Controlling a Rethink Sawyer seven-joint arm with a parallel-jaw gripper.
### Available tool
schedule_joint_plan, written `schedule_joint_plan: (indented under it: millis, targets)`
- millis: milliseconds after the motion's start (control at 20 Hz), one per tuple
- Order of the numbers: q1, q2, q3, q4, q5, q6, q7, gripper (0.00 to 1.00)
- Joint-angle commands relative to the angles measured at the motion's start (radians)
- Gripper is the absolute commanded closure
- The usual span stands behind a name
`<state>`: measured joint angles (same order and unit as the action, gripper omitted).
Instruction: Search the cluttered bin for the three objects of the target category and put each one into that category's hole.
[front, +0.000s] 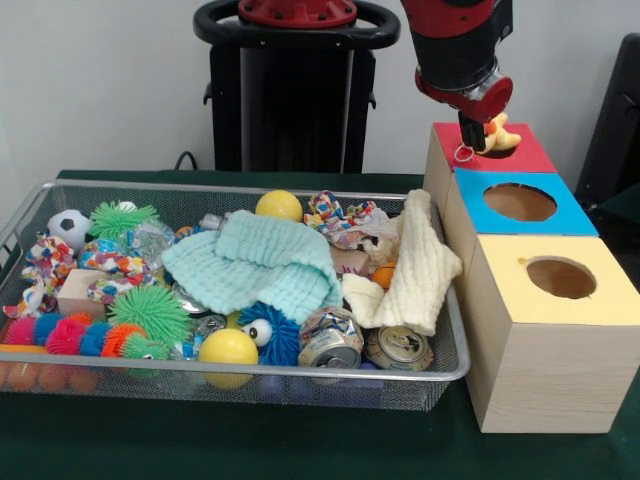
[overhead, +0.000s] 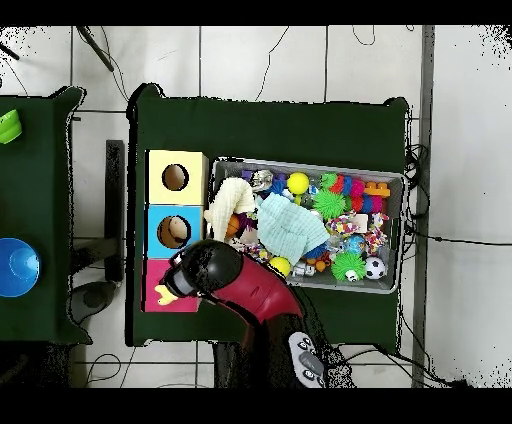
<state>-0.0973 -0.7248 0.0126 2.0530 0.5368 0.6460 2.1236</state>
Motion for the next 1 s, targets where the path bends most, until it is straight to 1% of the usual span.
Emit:
schedule_joint_plan:
  millis: [50, 200, 250, 300, 700, 1000]
  targets:
    - [-0.048, 0.067, 0.121, 0.017, -0.002, 0.006, 0.017, 1.0]
    - [-0.047, 0.078, 0.126, 0.008, -0.009, 0.021, 0.032, 1.0]
    - [-0.044, 0.071, 0.127, 0.009, -0.01, 0.029, 0.039, 1.0]
    - [-0.052, 0.087, 0.13, 0.007, -0.012, 0.018, 0.033, 1.0]
    - [-0.06, 0.12, 0.128, -0.013, -0.03, 0.003, 0.034, 1.0]
    - [-0.045, 0.108, 0.104, -0.03, -0.055, 0.027, 0.056, 1.0]
